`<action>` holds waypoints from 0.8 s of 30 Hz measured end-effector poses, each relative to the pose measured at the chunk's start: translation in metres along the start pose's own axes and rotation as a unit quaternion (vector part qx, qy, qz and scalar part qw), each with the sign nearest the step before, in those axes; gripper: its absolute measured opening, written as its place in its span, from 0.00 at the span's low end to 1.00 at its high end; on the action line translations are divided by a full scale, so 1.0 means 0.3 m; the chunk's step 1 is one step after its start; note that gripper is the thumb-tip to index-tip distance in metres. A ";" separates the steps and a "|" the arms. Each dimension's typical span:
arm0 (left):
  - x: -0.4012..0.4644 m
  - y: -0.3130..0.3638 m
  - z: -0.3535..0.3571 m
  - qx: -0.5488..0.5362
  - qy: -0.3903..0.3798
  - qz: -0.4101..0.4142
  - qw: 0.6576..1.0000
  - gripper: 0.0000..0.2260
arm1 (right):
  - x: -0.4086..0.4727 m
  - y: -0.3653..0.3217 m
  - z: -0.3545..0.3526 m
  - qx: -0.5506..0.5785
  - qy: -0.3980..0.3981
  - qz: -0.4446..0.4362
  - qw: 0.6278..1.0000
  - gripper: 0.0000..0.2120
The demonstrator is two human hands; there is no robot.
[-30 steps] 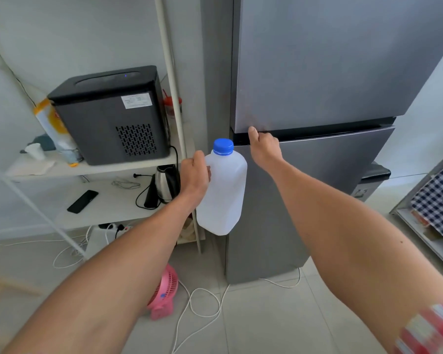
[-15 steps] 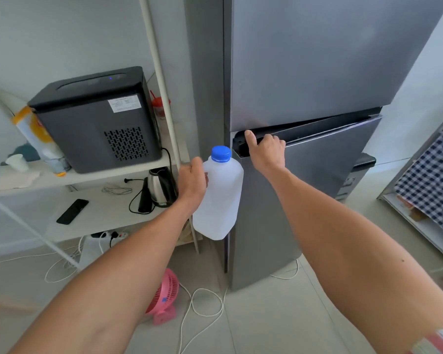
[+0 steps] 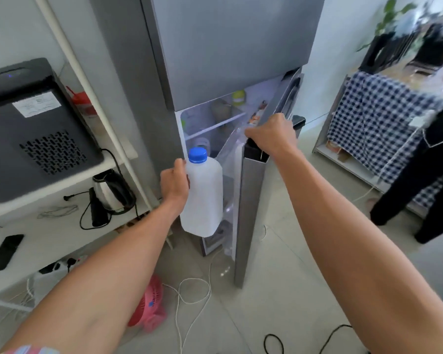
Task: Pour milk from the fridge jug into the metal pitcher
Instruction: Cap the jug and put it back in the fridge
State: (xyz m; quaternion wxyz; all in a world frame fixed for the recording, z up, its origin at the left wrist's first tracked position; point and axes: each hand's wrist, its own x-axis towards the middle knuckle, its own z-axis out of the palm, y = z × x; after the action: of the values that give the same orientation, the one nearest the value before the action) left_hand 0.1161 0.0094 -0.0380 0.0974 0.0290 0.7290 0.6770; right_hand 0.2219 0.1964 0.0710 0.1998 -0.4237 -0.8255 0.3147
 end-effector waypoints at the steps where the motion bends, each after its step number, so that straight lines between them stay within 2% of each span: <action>1: -0.009 -0.013 0.020 0.002 -0.006 -0.001 1.000 0.14 | -0.009 0.012 -0.016 -0.014 0.006 -0.008 1.000 0.09; 4: -0.051 -0.034 0.087 0.004 -0.026 -0.003 1.000 0.16 | -0.040 0.048 -0.049 -0.068 0.010 -0.014 0.998 0.19; 7: -0.087 -0.054 0.153 -0.022 -0.019 -0.019 0.999 0.16 | -0.065 0.110 -0.060 -0.162 0.033 -0.029 0.986 0.20; 10: -0.133 -0.072 0.218 -0.085 0.001 -0.072 0.994 0.15 | -0.080 0.189 -0.091 -0.237 0.081 -0.043 0.967 0.20; 16: -0.203 -0.143 0.323 -0.211 0.061 -0.186 0.958 0.13 | -0.083 0.322 -0.203 -0.272 0.125 -0.086 0.950 0.15; 21: -0.173 -0.257 0.433 -0.260 0.122 -0.221 0.932 0.15 | -0.059 0.396 -0.246 -0.287 0.155 -0.101 0.940 0.13; 24: -0.148 -0.312 0.511 -0.263 0.118 -0.251 0.924 0.16 | -0.040 0.429 -0.240 -0.298 0.189 -0.108 0.930 0.14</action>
State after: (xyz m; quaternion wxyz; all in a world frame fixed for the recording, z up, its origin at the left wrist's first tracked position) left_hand 0.1956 0.1444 -0.1361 0.1816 -0.2619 0.5143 0.7962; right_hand 0.3455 0.2687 0.0335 0.2492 -0.4234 -0.8692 -0.0549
